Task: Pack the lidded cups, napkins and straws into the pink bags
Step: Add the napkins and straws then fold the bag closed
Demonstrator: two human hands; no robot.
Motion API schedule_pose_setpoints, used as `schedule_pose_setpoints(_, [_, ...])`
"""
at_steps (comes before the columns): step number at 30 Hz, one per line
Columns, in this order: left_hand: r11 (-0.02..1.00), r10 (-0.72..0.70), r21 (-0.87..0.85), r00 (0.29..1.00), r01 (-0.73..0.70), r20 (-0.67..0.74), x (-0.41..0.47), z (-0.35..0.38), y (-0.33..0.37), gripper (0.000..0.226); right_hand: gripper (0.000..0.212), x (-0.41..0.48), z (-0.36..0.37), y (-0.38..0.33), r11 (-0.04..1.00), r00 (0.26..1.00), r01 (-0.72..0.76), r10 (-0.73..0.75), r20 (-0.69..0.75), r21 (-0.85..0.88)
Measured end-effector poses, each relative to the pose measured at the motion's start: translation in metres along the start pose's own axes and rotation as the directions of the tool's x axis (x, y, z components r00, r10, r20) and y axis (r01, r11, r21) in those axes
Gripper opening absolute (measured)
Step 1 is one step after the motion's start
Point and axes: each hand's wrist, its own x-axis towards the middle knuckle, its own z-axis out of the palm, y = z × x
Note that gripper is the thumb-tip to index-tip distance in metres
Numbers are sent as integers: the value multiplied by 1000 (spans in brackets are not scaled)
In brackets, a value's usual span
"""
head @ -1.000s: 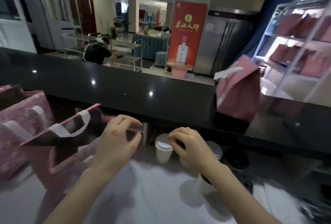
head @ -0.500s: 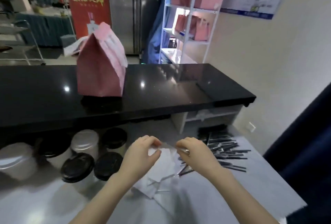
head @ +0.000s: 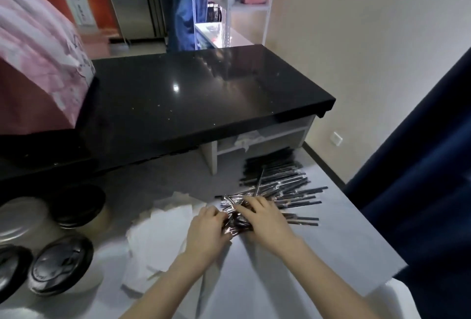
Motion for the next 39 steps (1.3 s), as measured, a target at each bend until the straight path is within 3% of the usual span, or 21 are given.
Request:
schedule_pose_setpoints(4, [999,24,-19,998,-25,-52,6,10,-5,32,45,12,4,-1,999,990,2,-8,-139,-45])
schedule_pose_setpoints(9, [995,21,-91,996,-29,-88,12,11,-5,23,22,21,4,4,1000,988,24,-26,-152,-10])
schedule_pose_setpoints(12, [988,0,-156,995,-15,-96,12,11,-6,19,22,21,1,4,999,982,41,-39,-185,6])
schedule_pose_setpoints(18, [996,35,-84,995,-43,-91,10,6,-10,23,17,15,-1,10,997,981,14,1,-191,77])
schedule_pose_setpoints(25, [915,83,-384,990,-122,-117,-7,-8,-18,26,21,9,-5,14,996,992,49,-40,-119,74])
schedule_pose_setpoints(29, [876,102,-444,972,-188,-211,-19,-27,-30,25,20,4,-18,2,992,984,83,-67,-164,93])
schedule_pose_setpoints(35, [858,136,-419,918,-297,-373,-44,-63,-48,25,18,-2,-48,-32,970,923,193,-129,-362,146])
schedule_pose_setpoints(39, [856,93,-419,886,-304,-454,-67,-87,-69,23,15,4,-65,-66,958,913,237,-163,-375,159])
